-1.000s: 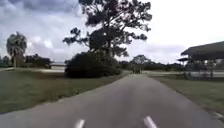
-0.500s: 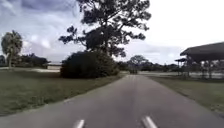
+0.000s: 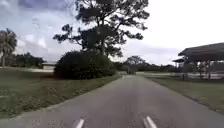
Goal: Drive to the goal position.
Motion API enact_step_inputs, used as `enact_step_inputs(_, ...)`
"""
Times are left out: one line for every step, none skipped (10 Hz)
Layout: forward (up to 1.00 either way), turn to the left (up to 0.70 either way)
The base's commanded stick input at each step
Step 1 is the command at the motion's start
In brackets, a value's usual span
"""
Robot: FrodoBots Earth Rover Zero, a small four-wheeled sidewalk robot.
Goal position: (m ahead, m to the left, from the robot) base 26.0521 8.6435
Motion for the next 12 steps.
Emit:
enact_step_inputs(0.69,0.03)
enact_step_inputs(0.69,0.03)
enact_step_inputs(0.69,0.03)
enact_step_inputs(0.69,0.03)
enact_step_inputs(0.69,0.03)
enact_step_inputs(0.69,0.03)
enact_step_inputs(0.69,0.03)
enact_step_inputs(0.69,0.03)
enact_step_inputs(0.69,0.03)
enact_step_inputs(0.69,0.03)
enact_step_inputs(0.69,0.03)
enact_step_inputs(0.69,0.03)
